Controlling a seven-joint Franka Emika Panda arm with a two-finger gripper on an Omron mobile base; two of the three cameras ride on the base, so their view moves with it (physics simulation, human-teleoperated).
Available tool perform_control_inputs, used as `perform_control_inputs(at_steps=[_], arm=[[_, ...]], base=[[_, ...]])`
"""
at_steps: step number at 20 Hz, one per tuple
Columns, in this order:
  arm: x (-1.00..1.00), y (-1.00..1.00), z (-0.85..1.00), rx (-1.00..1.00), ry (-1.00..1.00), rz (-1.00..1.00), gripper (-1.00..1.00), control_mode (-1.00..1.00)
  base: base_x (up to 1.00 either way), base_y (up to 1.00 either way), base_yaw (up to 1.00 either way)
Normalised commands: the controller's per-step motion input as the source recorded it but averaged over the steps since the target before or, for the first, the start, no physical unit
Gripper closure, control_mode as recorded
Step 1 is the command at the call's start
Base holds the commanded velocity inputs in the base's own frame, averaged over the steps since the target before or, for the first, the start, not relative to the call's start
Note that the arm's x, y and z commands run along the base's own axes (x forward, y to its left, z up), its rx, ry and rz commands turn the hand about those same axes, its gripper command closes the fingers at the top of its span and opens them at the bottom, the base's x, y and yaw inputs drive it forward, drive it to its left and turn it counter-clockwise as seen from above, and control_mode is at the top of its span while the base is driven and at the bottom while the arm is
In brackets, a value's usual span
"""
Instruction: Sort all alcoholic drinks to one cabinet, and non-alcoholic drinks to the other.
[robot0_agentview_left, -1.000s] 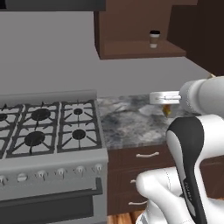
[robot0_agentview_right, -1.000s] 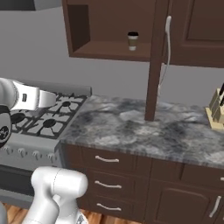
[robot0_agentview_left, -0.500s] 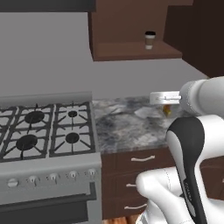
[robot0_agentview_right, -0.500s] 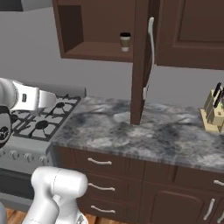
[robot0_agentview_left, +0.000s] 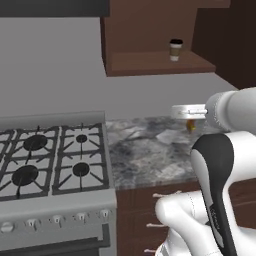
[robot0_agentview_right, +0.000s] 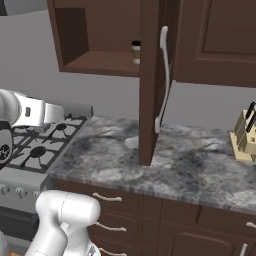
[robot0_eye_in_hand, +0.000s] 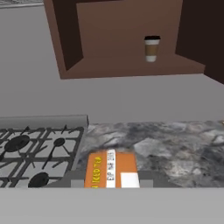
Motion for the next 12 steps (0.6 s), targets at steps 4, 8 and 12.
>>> perform_control_inputs(at_steps=[4,8,12], arm=[[0.00,0.00,0.00,0.00,0.00,0.00,1.00,1.00],[0.00,0.00,0.00,0.00,0.00,0.00,1.00,1.00],[0.00,0.00,0.00,0.00,0.00,0.00,1.00,1.00]], base=[[0.47,-0.15,0.00],[0.36,-0.16,0.00],[0.36,-0.13,0.00]])
